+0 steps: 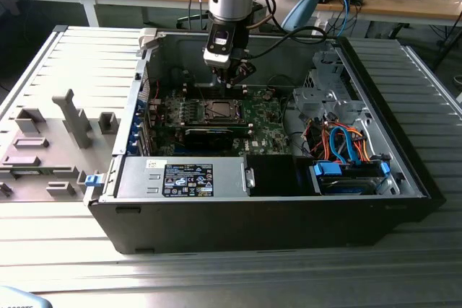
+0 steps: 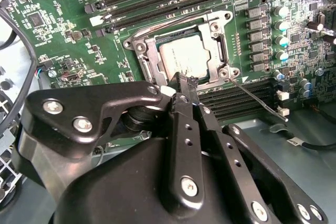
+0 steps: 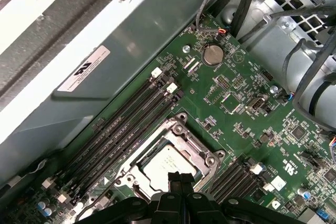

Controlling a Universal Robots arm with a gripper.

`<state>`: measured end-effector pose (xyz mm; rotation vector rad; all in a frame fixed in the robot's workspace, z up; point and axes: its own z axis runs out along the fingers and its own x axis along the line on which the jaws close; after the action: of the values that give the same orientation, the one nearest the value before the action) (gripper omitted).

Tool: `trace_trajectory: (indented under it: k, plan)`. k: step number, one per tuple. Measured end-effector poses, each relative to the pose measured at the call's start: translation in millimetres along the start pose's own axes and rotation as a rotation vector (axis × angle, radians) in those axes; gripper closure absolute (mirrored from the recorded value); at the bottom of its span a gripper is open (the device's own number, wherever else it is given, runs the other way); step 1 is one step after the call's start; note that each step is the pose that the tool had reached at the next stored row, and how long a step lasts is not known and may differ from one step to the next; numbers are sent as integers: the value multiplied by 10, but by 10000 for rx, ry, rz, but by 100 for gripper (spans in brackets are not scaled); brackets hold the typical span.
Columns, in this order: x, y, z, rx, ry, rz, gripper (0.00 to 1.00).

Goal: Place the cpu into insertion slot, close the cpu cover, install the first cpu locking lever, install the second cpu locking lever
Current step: 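Install the first cpu locking lever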

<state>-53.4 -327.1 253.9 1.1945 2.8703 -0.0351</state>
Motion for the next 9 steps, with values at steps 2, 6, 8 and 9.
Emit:
trace_trajectory:
  k: [2, 6, 8, 9]
  plan:
    - [0, 0, 0, -1, 0, -32, 89]
    - [0, 0, 0, -5, -1, -127, 89]
    - [0, 0, 0, -7, -1, -180, 89]
    - [0, 0, 0, -8, -2, -200, 89]
